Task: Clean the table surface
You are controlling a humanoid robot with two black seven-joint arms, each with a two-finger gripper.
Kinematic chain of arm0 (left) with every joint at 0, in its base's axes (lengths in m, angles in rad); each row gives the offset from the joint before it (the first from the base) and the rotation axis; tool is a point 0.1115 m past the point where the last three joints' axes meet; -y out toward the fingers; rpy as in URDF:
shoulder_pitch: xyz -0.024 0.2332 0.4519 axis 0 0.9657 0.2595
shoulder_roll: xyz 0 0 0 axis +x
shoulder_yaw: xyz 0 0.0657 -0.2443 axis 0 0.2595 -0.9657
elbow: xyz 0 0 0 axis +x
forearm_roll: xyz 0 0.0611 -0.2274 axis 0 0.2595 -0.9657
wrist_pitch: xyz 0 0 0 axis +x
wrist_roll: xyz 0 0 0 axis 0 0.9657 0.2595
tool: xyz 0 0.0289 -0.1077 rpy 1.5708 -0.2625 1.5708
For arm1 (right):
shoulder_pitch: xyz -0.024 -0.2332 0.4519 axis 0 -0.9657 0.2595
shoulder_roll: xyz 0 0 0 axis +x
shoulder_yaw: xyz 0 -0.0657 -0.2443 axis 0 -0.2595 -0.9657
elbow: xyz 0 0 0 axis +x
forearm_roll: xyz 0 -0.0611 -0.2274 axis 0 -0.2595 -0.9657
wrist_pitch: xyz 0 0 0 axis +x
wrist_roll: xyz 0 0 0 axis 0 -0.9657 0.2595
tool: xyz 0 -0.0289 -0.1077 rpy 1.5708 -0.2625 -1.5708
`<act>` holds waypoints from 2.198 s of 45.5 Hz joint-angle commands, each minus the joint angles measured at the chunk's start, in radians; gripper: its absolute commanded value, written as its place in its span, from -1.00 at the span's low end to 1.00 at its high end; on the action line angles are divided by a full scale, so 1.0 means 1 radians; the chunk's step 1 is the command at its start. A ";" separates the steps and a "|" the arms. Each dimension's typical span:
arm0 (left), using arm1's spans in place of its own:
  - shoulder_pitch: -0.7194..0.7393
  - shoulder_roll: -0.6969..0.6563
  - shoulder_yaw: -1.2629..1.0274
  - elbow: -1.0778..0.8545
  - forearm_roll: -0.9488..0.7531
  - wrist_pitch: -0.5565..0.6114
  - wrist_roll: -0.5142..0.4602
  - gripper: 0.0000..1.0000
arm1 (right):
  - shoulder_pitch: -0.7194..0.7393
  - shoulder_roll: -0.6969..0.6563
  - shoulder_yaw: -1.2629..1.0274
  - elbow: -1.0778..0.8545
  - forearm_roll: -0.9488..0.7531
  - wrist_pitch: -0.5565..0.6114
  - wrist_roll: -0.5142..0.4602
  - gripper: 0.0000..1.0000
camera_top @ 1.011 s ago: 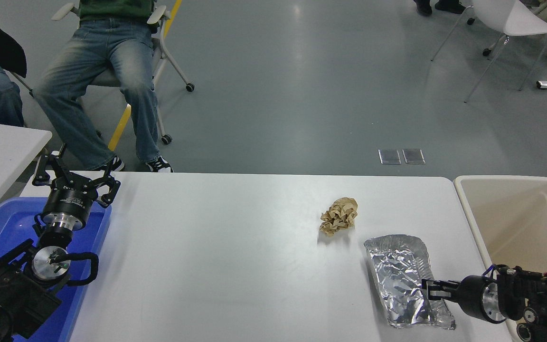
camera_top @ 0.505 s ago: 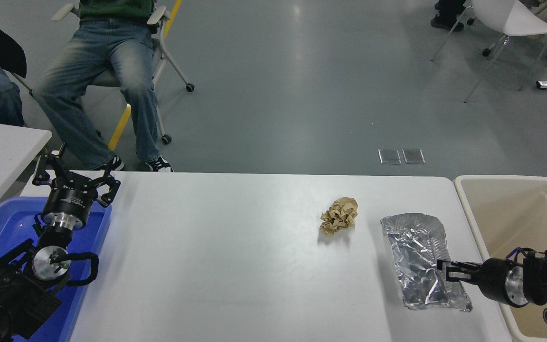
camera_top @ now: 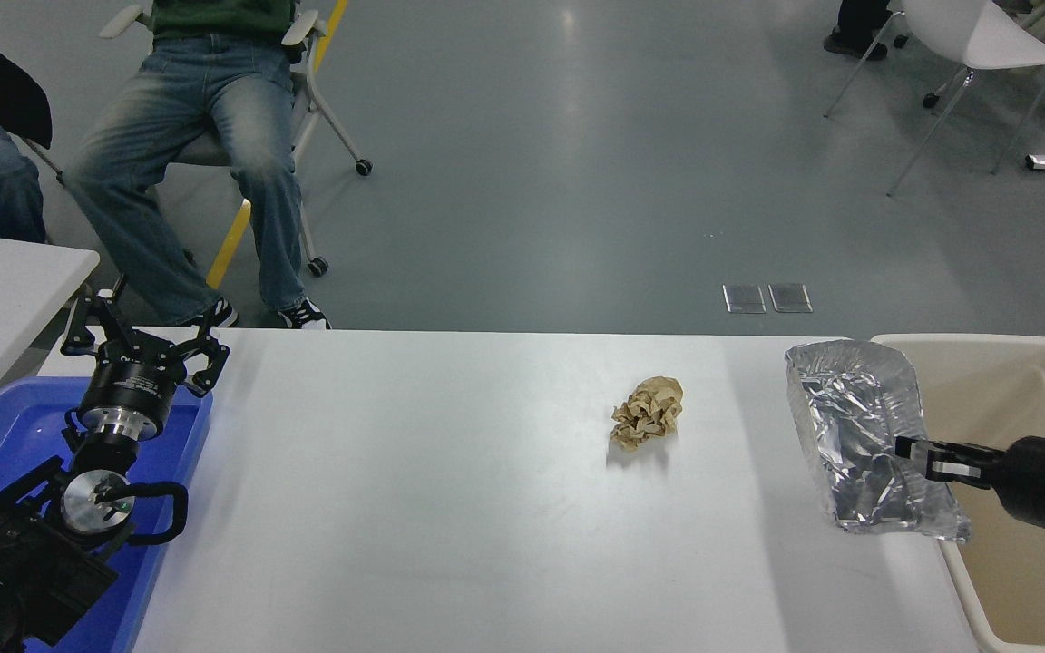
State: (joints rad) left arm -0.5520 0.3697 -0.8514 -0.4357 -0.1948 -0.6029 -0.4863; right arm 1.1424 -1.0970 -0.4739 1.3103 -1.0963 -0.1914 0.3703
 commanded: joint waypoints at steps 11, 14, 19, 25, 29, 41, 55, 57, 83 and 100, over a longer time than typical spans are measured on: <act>0.000 0.000 0.000 0.000 0.000 0.000 0.000 1.00 | 0.027 -0.077 0.005 -0.046 0.003 0.023 0.030 -1.00; 0.000 0.000 0.000 0.000 0.000 0.000 0.000 1.00 | 0.017 -0.069 0.003 -0.112 0.006 0.017 0.044 -1.00; 0.000 0.000 0.000 0.000 0.000 0.000 0.000 1.00 | -0.029 -0.021 0.003 -0.226 0.056 0.017 0.087 -1.00; 0.000 0.000 0.000 0.000 0.000 0.000 0.000 1.00 | -0.084 0.034 0.003 -0.338 0.093 0.017 0.122 -1.00; 0.000 0.000 0.000 0.000 0.000 0.000 0.000 1.00 | -0.113 0.078 0.005 -0.422 0.111 0.015 0.142 -1.00; 0.000 0.000 0.000 0.000 0.000 0.000 0.000 1.00 | -0.283 0.284 0.003 -0.811 0.231 0.021 0.223 -1.00; 0.000 0.000 0.000 0.000 0.000 0.000 0.000 1.00 | -0.431 0.488 -0.009 -1.220 0.283 0.075 0.292 -1.00; 0.000 0.000 0.000 0.000 0.000 0.000 0.000 1.00 | -0.440 0.497 -0.009 -1.235 0.283 0.079 0.292 -1.00; 0.000 0.000 0.000 0.000 0.000 0.000 0.000 1.00 | -0.536 0.523 0.009 -1.355 0.325 0.075 0.177 -1.00; 0.000 -0.001 0.000 0.000 0.000 0.000 0.000 1.00 | -0.553 0.572 -0.005 -1.356 0.447 0.073 0.093 -1.00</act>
State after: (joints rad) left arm -0.5522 0.3695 -0.8514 -0.4356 -0.1947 -0.6029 -0.4863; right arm 0.5999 -0.5505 -0.4783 -0.0383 -0.6914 -0.1164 0.5156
